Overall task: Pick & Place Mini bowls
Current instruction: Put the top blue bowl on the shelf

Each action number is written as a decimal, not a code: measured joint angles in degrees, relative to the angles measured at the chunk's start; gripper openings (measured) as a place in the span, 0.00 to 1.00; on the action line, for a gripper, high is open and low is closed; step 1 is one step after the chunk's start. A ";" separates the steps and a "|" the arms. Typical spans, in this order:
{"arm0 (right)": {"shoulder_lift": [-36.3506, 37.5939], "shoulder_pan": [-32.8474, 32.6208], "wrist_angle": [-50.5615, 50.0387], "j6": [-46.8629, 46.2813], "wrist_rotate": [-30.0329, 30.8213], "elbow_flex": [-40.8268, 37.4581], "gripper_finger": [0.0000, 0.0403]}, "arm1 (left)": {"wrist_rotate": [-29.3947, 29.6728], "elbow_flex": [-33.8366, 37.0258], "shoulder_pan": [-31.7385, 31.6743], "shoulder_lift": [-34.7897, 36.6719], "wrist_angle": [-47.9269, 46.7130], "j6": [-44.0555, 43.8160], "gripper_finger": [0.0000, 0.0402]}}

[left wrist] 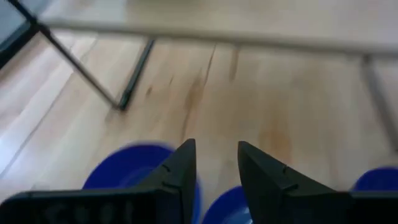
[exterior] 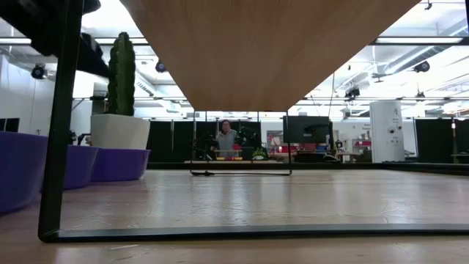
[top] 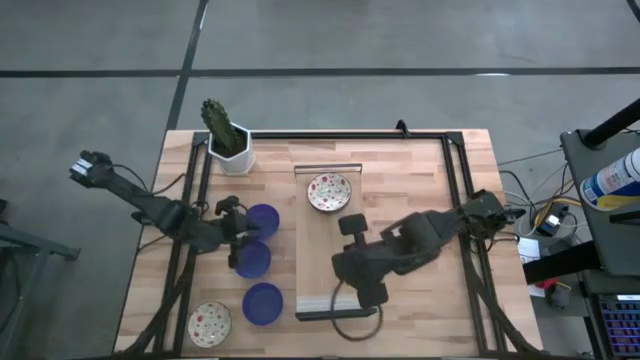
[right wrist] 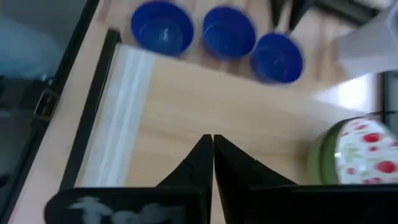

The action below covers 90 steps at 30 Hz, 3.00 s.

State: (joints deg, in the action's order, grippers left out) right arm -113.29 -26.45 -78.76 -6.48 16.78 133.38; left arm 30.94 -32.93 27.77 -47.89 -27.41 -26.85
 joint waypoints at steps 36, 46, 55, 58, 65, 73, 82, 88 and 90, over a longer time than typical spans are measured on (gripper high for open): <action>73.33 -1.20 68.72 4.69 5.21 -92.51 0.02 | -15.53 -7.81 -15.03 -13.74 -8.41 1.75 0.28; 86.75 -0.90 68.87 3.72 5.06 -103.32 0.02 | -16.32 -7.80 -16.79 -16.23 -8.31 1.79 0.28; 95.57 -0.90 71.18 3.65 4.17 -111.58 0.02 | -16.66 -7.80 -16.89 -18.57 -8.16 1.83 0.28; 98.88 -0.90 72.65 3.42 4.17 -114.61 0.02 | -16.63 -7.80 -16.96 -19.28 -8.07 2.24 0.28; 105.52 -0.86 73.77 1.72 4.19 -121.27 0.02 | -16.61 -7.79 -16.96 -20.97 -7.11 2.27 0.28; 111.58 -0.86 73.56 2.40 4.19 -126.32 0.02 | -19.07 -8.38 -16.96 -21.10 -6.21 0.27 0.28; 113.29 -0.90 73.15 2.02 5.31 -130.04 0.02 | -20.48 -8.19 -16.99 -23.64 -4.05 -1.60 0.28; 112.71 -0.90 72.89 3.40 5.41 -129.98 0.02 | -20.59 -8.19 -16.99 -27.61 -3.58 -1.51 0.28; 112.76 -0.90 72.93 3.43 5.45 -129.96 0.02 | -20.59 -8.19 -16.99 -28.72 -3.64 -1.51 0.28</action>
State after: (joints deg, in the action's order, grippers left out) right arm -0.53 -27.35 -5.83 -3.05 22.23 3.42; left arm 10.35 -41.12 10.79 -76.61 -31.05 -28.36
